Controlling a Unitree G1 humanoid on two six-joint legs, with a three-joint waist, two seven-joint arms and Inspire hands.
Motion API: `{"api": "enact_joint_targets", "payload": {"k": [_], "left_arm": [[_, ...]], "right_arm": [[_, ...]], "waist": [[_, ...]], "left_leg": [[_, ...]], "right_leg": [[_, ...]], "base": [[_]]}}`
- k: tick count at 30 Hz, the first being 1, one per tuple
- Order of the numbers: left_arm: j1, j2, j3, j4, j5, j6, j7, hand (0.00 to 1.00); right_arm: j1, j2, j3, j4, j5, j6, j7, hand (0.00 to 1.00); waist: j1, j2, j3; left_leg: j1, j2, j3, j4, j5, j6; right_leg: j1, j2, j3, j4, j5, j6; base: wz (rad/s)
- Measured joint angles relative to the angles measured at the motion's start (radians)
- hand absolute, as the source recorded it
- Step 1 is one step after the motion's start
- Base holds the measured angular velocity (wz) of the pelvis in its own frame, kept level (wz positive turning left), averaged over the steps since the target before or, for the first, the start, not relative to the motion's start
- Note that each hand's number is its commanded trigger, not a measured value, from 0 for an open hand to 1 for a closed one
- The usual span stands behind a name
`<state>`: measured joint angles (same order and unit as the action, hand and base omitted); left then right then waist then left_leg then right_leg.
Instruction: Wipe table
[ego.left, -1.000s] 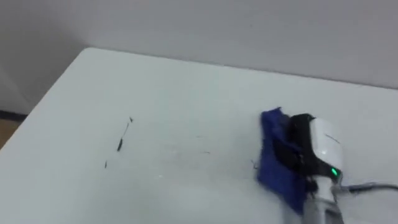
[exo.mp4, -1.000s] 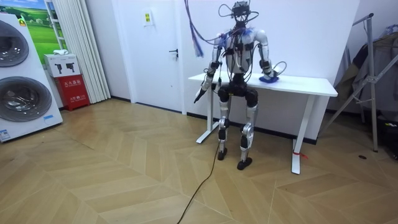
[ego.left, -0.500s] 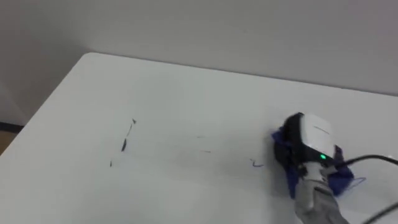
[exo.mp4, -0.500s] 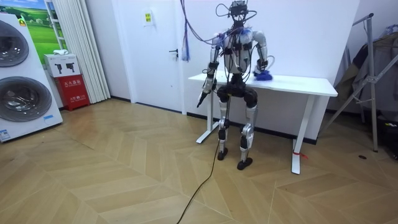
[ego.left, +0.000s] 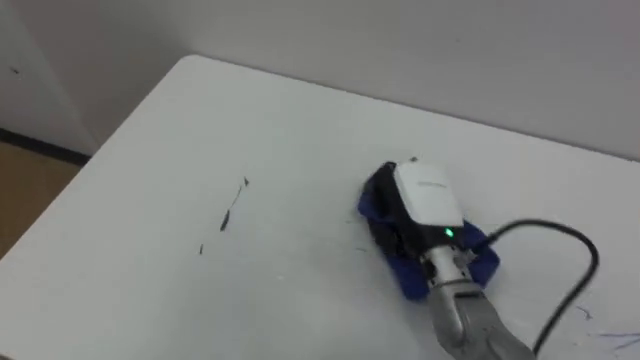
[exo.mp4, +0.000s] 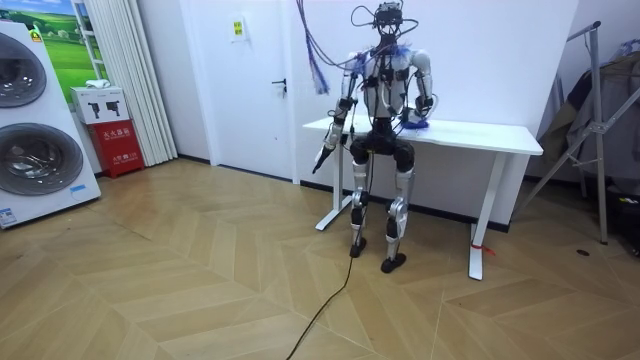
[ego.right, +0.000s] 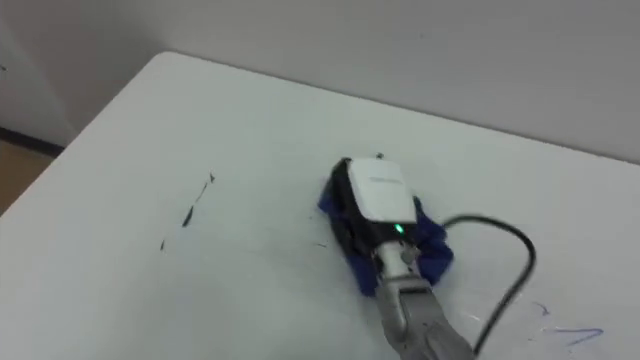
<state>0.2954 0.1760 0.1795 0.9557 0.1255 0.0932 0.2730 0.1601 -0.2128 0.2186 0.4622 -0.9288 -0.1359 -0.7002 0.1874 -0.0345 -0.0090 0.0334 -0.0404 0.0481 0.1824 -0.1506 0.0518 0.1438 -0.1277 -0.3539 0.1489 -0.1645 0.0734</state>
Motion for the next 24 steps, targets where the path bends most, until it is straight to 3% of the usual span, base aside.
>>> {"api": "enact_joint_targets", "payload": {"k": [2, 5, 8, 10, 13, 15, 17, 19, 21, 24], "left_arm": [[0.011, 0.018, 0.034, 0.008, 0.000, -0.012, 0.010, 0.00], [0.008, 0.020, 0.050, -0.004, -0.001, -0.029, 0.016, 0.00], [0.005, 0.018, 0.046, -0.057, -0.004, -0.036, 0.012, 0.00], [-0.001, 0.014, 0.033, -0.075, -0.007, -0.044, 0.010, 0.00], [-0.029, 0.000, 0.001, -0.049, -0.015, -0.043, 0.014, 0.00], [-0.057, -0.011, -0.051, -0.013, -0.044, -0.042, 0.015, 0.00], [-0.065, -0.012, -0.072, 0.007, -0.045, -0.031, 0.018, 0.00], [-0.065, -0.012, -0.102, 0.015, -0.047, -0.018, 0.025, 0.00], [-0.067, -0.012, -0.148, 0.012, -0.056, -0.009, 0.029, 0.00], [-0.053, -0.019, -0.150, 0.009, -0.053, -0.004, 0.027, 0.00]], "right_arm": [[0.078, -0.029, -0.079, 0.020, 0.017, -0.019, -0.059, 1.00], [0.083, -0.036, -0.213, 0.117, 0.044, -0.040, -0.110, 1.00], [0.066, -0.050, -0.233, 0.158, 0.076, -0.035, -0.099, 1.00], [0.048, -0.047, -0.217, 0.155, 0.101, -0.011, -0.087, 1.00], [-0.001, -0.021, -0.198, 0.136, 0.132, 0.067, -0.041, 1.00], [-0.039, -0.011, -0.148, 0.064, 0.136, 0.166, 0.053, 1.00], [-0.101, 0.020, -0.074, 0.019, 0.132, 0.218, 0.133, 1.00], [-0.176, 0.042, 0.008, -0.022, 0.131, 0.239, 0.184, 1.00], [-0.286, 0.067, 0.124, -0.023, 0.131, 0.236, 0.235, 1.00], [-0.337, 0.073, 0.182, -0.027, 0.093, 0.210, 0.294, 1.00]], "waist": [[-0.027, -0.003, -0.0038], [-0.070, -0.004, -0.0041], [-0.074, -0.009, -0.0051], [-0.068, -0.008, -0.0055], [-0.064, -0.010, -0.0044], [-0.013, -0.007, -0.0034], [0.018, -0.008, -0.0022], [0.034, -0.006, 0.0026], [0.060, -0.002, 0.0195], [0.087, -0.001, 0.0219]], "left_leg": [[0.015, -0.007, -0.004, 0.004, -0.005, 0.002], [0.011, -0.010, 0.000, 0.016, -0.008, 0.006], [0.013, -0.015, 0.004, 0.022, -0.009, 0.013], [0.014, -0.019, 0.002, 0.021, -0.007, 0.017], [0.012, -0.019, 0.004, 0.023, -0.006, 0.019], [0.006, -0.013, 0.010, 0.022, -0.006, 0.018], [-0.006, -0.006, 0.007, 0.022, -0.006, 0.014], [-0.011, -0.004, 0.004, 0.020, -0.003, 0.008], [-0.015, 0.000, -0.009, 0.016, -0.001, 0.004], [-0.025, -0.003, -0.033, 0.014, 0.002, 0.000]], "right_leg": [[0.016, -0.006, 0.009, 0.001, -0.008, 0.006], [0.011, -0.008, 0.026, 0.003, -0.009, 0.016], [0.015, -0.008, 0.046, 0.003, 0.000, 0.022], [0.015, -0.010, 0.052, 0.002, 0.007, 0.019], [0.010, -0.009, 0.057, 0.004, 0.012, 0.016], [-0.012, -0.001, 0.079, 0.006, 0.015, 0.014], [-0.029, 0.011, 0.086, 0.004, 0.027, 0.002], [-0.042, 0.019, 0.092, 0.005, 0.033, -0.009], [-0.042, 0.027, 0.086, 0.004, 0.030, -0.019], [-0.039, 0.025, 0.049, 0.003, 0.022, -0.015]], "base": [[-0.09], [-0.10], [-0.05], [0.02], [-0.07], [-0.42], [-0.40], [-0.03], [0.19], [0.37]]}}
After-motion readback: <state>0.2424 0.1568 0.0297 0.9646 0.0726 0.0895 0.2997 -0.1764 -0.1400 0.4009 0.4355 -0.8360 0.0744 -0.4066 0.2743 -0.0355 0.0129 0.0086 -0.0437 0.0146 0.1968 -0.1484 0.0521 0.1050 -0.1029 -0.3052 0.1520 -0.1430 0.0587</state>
